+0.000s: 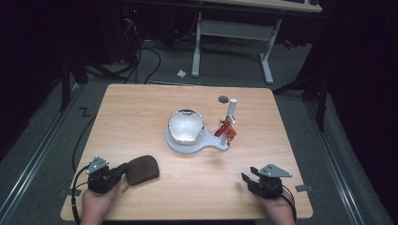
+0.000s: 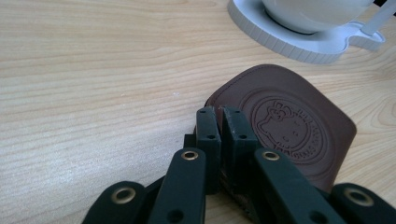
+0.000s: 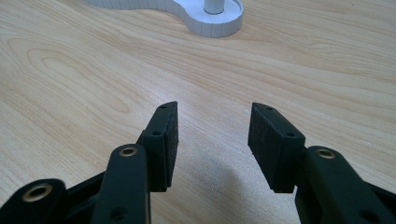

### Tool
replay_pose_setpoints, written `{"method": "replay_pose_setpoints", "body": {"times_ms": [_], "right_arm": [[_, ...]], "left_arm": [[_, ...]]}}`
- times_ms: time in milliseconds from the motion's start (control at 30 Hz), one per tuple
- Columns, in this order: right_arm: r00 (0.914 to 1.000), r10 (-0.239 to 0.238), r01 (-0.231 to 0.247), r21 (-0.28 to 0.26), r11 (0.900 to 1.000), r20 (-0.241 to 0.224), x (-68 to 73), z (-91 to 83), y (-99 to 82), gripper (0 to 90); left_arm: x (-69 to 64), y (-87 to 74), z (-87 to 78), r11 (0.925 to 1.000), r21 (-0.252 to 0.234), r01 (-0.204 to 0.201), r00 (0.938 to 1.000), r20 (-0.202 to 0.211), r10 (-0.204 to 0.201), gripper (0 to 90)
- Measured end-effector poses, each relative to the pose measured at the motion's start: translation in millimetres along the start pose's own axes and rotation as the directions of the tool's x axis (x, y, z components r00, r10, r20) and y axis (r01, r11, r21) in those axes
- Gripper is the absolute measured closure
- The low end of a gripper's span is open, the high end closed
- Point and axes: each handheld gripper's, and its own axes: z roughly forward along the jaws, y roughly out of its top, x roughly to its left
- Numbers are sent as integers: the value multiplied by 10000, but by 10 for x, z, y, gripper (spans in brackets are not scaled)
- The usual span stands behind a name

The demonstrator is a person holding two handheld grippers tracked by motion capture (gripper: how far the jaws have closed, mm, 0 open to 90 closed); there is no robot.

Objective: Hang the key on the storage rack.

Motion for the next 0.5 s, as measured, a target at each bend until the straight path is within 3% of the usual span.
{"method": "replay_pose_setpoints", "body": {"times_ms": [333,500], "right_arm": [[9999,100,-100,-67,9999,-7,-28,-11,-6,536],[9999,132,-132,-120,9998,-2,-36,-19,-6,538]], "left_arm": [[-167,95,-169,9935,-1027,-484,9984,249,512,870],[-247,140,-268,9853,-1504,-809,9964,143,840,872]]}}
